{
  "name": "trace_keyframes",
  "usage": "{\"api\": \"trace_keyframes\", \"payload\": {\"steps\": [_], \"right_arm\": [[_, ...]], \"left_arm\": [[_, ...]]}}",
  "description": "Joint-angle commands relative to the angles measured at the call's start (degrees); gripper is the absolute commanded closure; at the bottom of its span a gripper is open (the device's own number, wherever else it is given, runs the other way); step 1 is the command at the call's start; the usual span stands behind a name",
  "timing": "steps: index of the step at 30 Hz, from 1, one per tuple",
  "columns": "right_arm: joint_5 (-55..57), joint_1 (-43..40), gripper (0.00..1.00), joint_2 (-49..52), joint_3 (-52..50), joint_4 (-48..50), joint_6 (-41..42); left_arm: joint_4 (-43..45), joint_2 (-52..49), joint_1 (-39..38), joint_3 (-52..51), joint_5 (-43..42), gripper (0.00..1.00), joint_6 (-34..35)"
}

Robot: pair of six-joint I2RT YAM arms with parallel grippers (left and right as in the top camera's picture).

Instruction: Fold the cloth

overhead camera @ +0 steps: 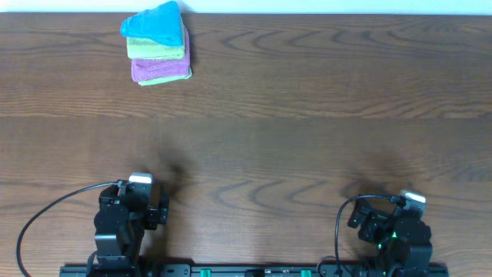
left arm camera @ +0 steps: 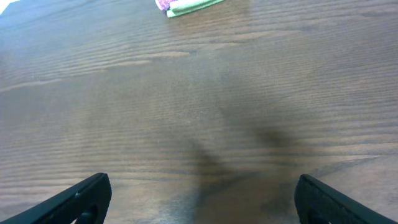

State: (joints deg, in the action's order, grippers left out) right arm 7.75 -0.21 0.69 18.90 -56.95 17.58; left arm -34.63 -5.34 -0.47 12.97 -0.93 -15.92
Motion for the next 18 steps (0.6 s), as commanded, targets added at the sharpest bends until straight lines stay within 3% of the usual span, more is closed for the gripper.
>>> {"api": "trace_keyframes", "payload": {"steps": [1,18], "right_arm": [[0.59,-0.46,0.01,-0.33,-0.28,-0.11,0.81],[0.61,-0.48,0.01,-0.33,-0.28,-0.13,0.81]], "left_arm": [[0.13,1.92,0.11,-0.31,0.98,0.05,-1.9],[5.09,5.14,0.13,-4.9,1.36,0.05,-1.68]]}}
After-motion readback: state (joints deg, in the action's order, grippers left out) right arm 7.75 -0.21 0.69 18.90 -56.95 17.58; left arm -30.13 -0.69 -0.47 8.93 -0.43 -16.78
